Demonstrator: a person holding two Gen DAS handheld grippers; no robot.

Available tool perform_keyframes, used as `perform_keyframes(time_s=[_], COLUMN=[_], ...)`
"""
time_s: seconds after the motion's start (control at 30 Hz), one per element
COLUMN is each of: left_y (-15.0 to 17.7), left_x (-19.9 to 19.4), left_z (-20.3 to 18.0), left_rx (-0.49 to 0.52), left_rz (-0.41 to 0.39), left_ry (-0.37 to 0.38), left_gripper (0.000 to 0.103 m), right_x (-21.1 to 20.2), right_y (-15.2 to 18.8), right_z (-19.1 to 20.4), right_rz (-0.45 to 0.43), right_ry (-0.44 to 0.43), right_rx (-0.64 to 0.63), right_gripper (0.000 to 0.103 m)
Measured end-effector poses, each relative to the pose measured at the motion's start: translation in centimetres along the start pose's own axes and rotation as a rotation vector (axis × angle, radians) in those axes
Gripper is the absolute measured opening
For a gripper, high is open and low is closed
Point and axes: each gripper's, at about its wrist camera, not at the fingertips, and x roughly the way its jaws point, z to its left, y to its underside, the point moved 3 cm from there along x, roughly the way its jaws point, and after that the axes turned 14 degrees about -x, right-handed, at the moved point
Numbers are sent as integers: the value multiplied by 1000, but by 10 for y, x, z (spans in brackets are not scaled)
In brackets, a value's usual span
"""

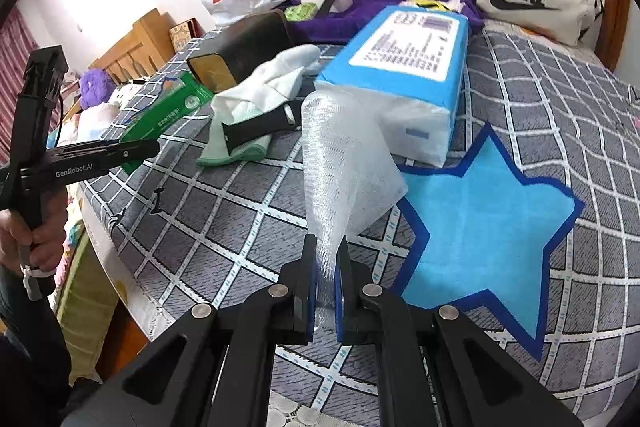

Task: Organize soft objects
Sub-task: 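Carry the green pack and mesh bag in both grippers to the purple towel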

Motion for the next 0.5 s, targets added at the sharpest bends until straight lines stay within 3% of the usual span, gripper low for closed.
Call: perform_keyframes(time_s=[0.27,0.5], left_y=[-3,-11], left_x=[3,-14], left_z=[-9,-14], left_rx=[-5,-3], left_rz=[12,-33], left_ry=[44,63], left_gripper=[11,9], right_x=[-17,-30], right_y=[-6,-13], right_z=[1,2], right_rz=[-13,-27], right_ry=[6,22], right_rx=[-3,-15], right_gripper=[7,7])
